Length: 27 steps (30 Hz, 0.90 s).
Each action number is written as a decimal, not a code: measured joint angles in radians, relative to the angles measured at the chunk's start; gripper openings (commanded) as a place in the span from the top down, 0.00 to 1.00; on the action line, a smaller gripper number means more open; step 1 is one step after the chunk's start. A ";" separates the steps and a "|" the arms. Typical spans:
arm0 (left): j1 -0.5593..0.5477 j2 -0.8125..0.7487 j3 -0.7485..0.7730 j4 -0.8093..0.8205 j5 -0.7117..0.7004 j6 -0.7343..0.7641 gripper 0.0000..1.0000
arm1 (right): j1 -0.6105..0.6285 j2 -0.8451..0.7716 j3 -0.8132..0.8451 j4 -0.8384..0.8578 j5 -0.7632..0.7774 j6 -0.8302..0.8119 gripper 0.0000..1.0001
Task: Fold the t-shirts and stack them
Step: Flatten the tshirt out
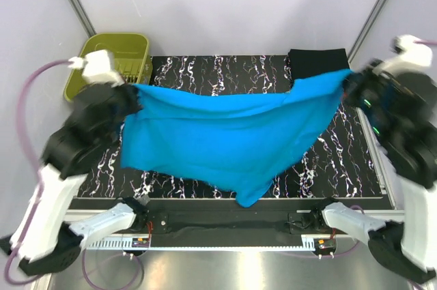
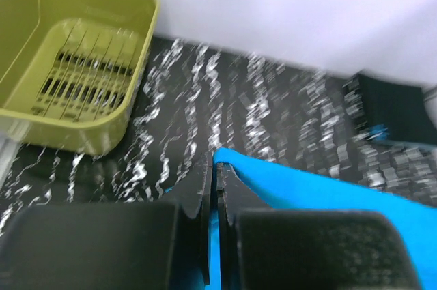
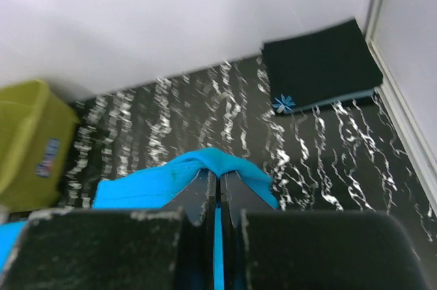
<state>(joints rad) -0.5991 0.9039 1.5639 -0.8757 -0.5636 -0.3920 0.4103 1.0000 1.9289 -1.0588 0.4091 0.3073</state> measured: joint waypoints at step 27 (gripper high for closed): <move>0.351 1.164 0.429 0.141 -0.034 0.110 0.24 | -0.254 1.394 0.623 0.377 -0.214 -0.062 0.48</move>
<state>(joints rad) -0.2485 2.0674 1.9926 -0.7349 -0.5972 -0.2817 0.1562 2.3936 2.5519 -0.6815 0.1951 0.2451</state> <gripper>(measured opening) 0.449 0.288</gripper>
